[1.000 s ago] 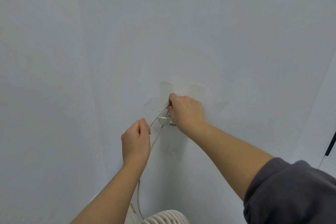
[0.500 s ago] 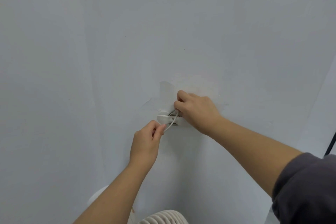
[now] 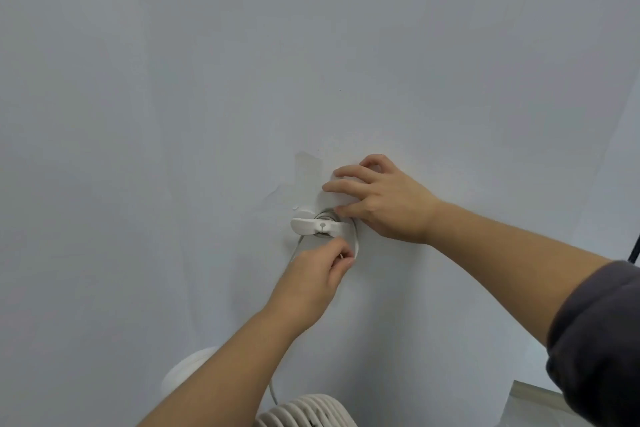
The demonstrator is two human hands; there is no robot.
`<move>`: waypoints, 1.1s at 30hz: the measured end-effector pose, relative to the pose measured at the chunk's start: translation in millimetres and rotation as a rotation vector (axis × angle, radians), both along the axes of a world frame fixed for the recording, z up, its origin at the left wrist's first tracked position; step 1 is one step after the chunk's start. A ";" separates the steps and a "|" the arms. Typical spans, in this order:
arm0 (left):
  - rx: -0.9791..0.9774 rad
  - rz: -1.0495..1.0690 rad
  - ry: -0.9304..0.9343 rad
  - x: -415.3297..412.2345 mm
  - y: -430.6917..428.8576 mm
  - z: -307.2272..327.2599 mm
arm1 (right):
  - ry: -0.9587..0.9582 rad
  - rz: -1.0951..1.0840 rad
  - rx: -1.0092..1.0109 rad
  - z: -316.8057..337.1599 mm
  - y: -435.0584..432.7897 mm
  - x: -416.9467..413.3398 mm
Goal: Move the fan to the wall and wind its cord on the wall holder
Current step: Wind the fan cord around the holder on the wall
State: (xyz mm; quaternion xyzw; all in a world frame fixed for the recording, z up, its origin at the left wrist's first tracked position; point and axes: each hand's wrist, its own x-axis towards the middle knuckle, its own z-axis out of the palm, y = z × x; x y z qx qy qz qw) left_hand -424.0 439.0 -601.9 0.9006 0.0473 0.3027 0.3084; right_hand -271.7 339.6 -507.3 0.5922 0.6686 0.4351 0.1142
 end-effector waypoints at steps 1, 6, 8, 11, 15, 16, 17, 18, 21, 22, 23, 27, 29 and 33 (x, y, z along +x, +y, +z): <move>0.031 -0.003 0.015 2.2 -1.1 0.1 | 0.005 0.007 -0.004 -0.3 -1.0 1.3; 0.152 -0.057 0.113 12.1 -2.7 -5.9 | 0.024 0.027 0.003 -0.5 -2.7 3.4; 0.181 -0.073 0.128 15.4 -2.0 -9.0 | 0.034 0.033 0.005 -0.9 -3.1 3.8; 0.201 -0.076 0.138 18.6 -0.5 -9.4 | 0.058 0.044 0.023 -1.4 -2.5 4.0; 0.233 -0.081 0.154 21.3 2.2 -8.2 | 0.086 0.042 0.061 -3.6 0.0 3.4; 0.254 -0.074 0.168 21.9 2.9 -8.2 | 0.095 0.041 0.067 -4.0 0.6 2.9; 0.283 -0.068 0.182 22.6 3.4 -8.5 | 0.105 0.042 0.073 -4.2 0.7 2.2; 0.318 -0.059 0.199 23.8 4.2 -9.3 | 0.114 0.044 0.077 -4.3 0.8 1.4; 0.394 -0.023 0.250 26.5 7.3 -11.1 | 0.125 0.044 0.081 -3.3 -0.2 -0.8; 0.408 -0.009 0.268 27.1 7.9 -10.8 | 0.127 0.043 0.080 -3.0 -0.5 -1.1; 0.425 0.007 0.290 27.2 7.9 -10.3 | 0.128 0.040 0.079 -2.9 -0.8 -1.2; 0.516 0.088 0.373 22.0 4.5 -3.5 | 0.123 0.028 0.074 -2.8 -0.5 -0.3; 0.558 0.127 0.407 21.2 5.5 -2.4 | 0.127 0.026 0.070 -2.6 -0.7 0.4; 0.586 0.182 0.464 20.7 6.5 -1.3 | 0.119 0.027 0.063 -3.0 -0.4 0.9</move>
